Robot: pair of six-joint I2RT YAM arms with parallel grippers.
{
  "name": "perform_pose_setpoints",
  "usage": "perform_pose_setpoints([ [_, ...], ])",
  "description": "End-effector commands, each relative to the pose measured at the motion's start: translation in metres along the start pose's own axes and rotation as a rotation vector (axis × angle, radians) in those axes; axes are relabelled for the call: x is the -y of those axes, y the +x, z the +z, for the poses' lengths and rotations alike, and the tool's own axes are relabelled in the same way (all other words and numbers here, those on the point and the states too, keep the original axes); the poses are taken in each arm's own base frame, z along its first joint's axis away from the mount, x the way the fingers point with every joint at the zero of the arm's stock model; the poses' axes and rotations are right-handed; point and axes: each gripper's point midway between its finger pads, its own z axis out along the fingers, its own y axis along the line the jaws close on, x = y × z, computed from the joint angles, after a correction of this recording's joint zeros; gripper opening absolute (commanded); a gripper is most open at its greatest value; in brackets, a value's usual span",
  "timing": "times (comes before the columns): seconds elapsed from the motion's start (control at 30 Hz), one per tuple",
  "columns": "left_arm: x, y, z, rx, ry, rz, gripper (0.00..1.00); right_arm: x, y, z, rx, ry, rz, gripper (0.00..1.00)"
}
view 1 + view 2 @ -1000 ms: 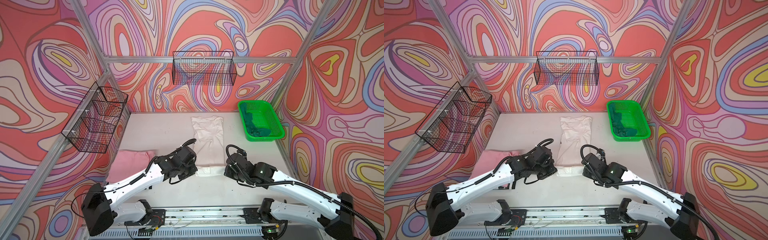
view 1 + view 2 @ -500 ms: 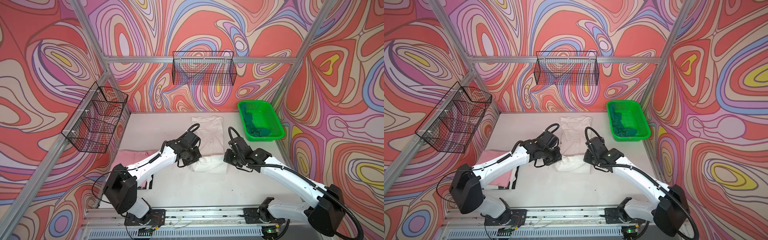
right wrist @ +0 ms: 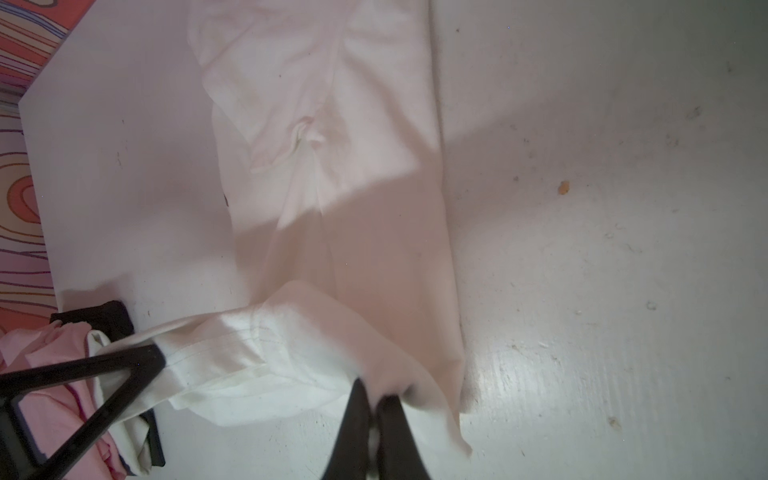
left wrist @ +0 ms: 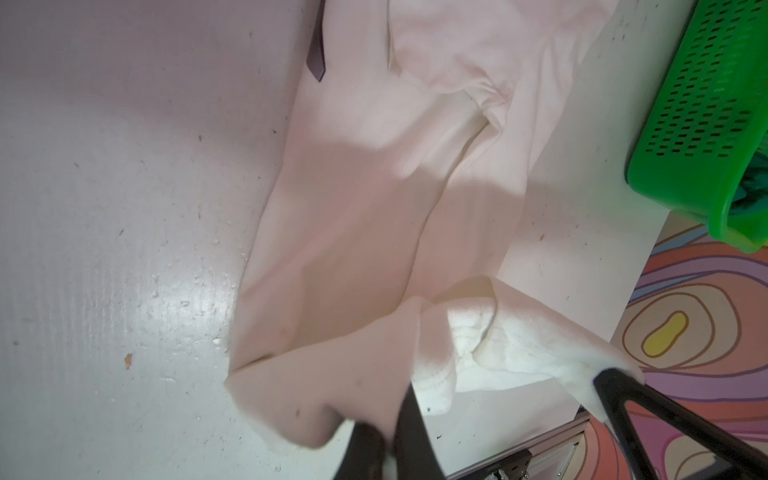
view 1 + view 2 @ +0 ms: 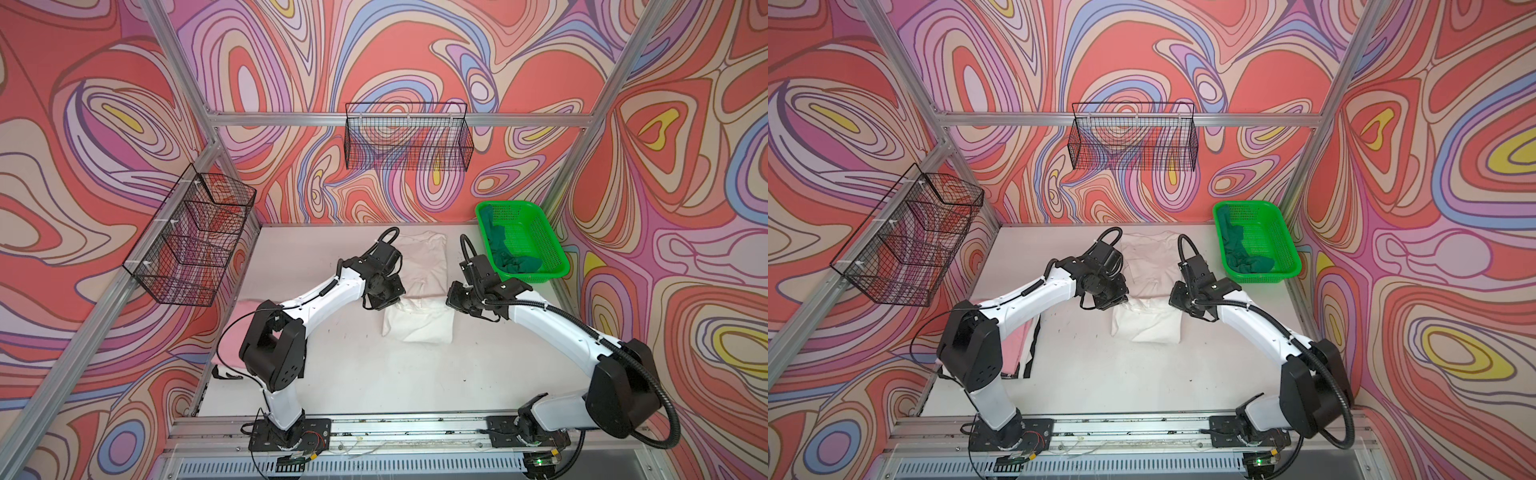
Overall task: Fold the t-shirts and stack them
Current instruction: 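Lift the near end with both grippers and fold it toward the far end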
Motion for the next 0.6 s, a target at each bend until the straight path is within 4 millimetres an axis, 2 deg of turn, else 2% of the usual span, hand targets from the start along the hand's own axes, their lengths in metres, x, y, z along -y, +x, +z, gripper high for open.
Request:
perform_pose_setpoints([
  [0.0, -0.004, -0.007, 0.005, -0.029, -0.023, 0.002, 0.00, -0.013, -0.017, 0.004, 0.007, -0.056, -0.013, 0.00],
  [0.37, 0.003, -0.042, 0.028, -0.048, -0.025, -0.004, 0.00, -0.002, -0.047, 0.033, -0.006, -0.054, 0.022, 0.00],
  [0.57, 0.002, -0.056, 0.041, -0.057, -0.037, -0.005, 0.00, 0.000, -0.052, 0.051, -0.038, -0.074, 0.034, 0.00],
])
